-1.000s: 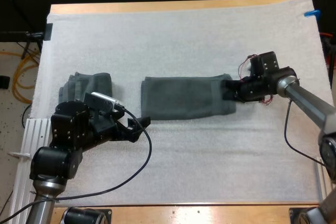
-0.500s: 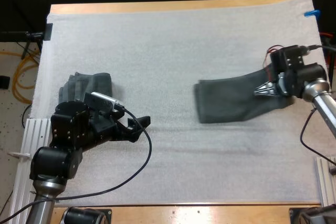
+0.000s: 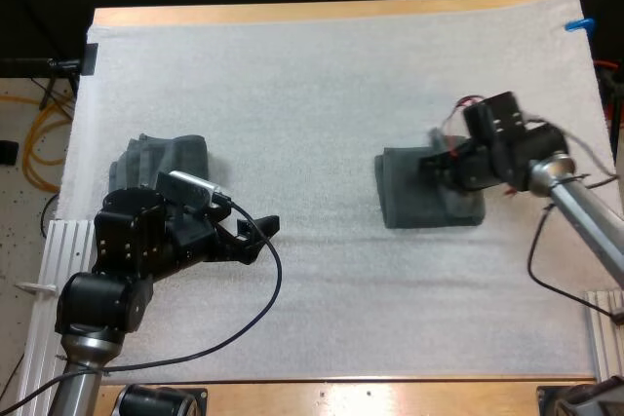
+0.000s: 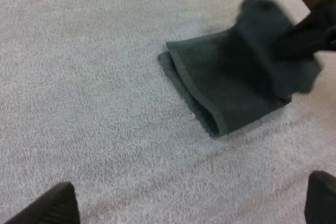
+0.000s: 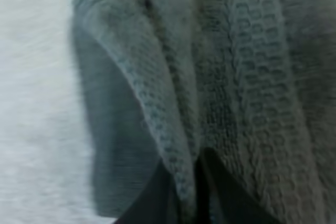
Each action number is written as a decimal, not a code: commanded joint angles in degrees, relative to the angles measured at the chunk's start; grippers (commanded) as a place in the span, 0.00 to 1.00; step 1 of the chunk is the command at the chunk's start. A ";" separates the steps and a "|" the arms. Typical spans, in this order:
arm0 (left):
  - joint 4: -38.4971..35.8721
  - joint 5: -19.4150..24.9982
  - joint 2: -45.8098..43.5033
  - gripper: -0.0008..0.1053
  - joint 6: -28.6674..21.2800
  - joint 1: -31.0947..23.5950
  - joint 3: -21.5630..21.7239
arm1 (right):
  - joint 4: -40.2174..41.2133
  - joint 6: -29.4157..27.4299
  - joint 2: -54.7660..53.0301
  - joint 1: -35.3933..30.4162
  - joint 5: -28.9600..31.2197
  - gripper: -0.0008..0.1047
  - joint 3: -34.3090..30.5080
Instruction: Pick towel from pile fold and stack
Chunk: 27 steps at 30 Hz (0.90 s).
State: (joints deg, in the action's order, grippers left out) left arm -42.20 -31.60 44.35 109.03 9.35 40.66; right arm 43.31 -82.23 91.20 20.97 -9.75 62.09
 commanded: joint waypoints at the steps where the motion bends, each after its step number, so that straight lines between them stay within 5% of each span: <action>1: 0.08 -0.36 -0.34 0.79 -0.04 0.16 0.34 | -1.51 2.01 0.82 0.48 -2.40 0.02 -0.04; 9: -0.06 -0.36 -0.34 0.79 -0.04 0.16 0.34 | -6.24 5.77 5.10 1.44 -7.32 0.06 -0.04; 12: -0.06 -0.36 -0.34 0.79 -0.04 0.16 0.34 | -7.57 7.21 5.16 1.44 -8.15 0.28 -0.04; 14: -0.06 -0.36 -0.34 0.79 -0.26 0.30 0.34 | -9.86 7.89 5.16 1.44 -11.21 0.59 -0.04; 17: -0.06 -0.36 -0.34 0.79 -0.41 0.30 0.34 | -12.08 7.91 4.98 1.44 -16.14 0.89 -0.04; 22: 0.06 -0.36 0.26 0.79 0.18 0.76 0.34 | -12.41 6.90 2.30 1.55 -22.03 0.95 -0.04; 27: 2.99 -0.94 3.48 0.79 3.43 5.79 0.34 | -9.02 1.09 -4.11 1.55 -20.72 0.95 -0.04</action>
State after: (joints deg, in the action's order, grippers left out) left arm -39.43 -32.01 48.27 112.15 15.30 40.66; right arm 34.10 -80.47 87.47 22.42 -29.89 61.97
